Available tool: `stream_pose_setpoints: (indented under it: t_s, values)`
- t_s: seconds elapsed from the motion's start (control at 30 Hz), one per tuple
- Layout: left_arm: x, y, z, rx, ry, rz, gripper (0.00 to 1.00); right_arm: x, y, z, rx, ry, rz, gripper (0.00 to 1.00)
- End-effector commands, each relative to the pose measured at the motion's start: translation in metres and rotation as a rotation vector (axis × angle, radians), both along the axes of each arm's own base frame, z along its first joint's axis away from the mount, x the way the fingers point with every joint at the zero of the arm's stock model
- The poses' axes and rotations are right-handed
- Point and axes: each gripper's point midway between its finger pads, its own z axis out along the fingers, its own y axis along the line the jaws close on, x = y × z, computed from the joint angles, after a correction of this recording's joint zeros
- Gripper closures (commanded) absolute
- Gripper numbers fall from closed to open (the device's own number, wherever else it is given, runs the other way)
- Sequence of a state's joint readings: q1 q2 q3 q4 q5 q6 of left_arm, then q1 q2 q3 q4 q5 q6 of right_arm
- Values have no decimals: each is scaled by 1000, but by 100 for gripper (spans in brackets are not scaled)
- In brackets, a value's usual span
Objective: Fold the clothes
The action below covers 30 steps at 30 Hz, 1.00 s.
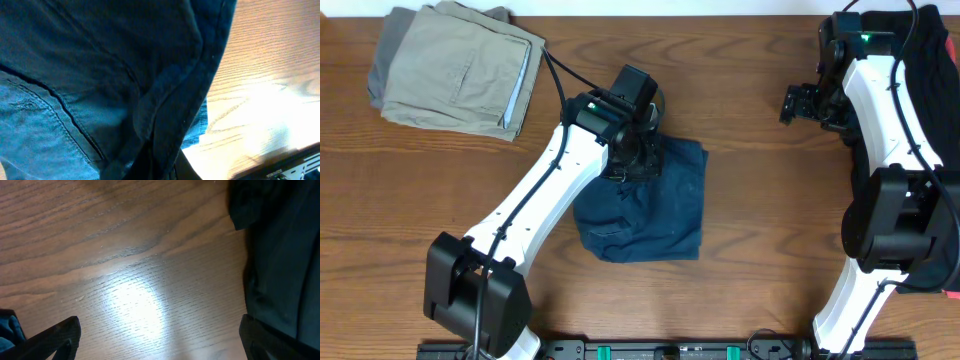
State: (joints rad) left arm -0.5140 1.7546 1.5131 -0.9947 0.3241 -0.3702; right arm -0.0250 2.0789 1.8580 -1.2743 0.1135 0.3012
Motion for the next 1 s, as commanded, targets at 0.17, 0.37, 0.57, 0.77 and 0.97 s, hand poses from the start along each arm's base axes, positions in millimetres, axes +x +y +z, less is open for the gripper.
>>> stream_pose_setpoints:
  t_s: [0.17,0.37,0.57,0.77,0.97]
  values:
    - [-19,-17,-24,-25,114,-37,94,1,-3,2,-18,-3,1,1]
    - [-28,-29,-33,-19,138,-74,94,1,-3,2,-18,-3,1,1]
    - [-35,-38,-44,-4,159,-103,94,1,-3,2,-18,-3,1,1]
    - [-40,-42,-51,10,178,-120,41,1,-3,2,-18,-3,1,1]
    - [-46,-38,-46,13,216,-114,18,1,-3,2,-18,-3,1,1]
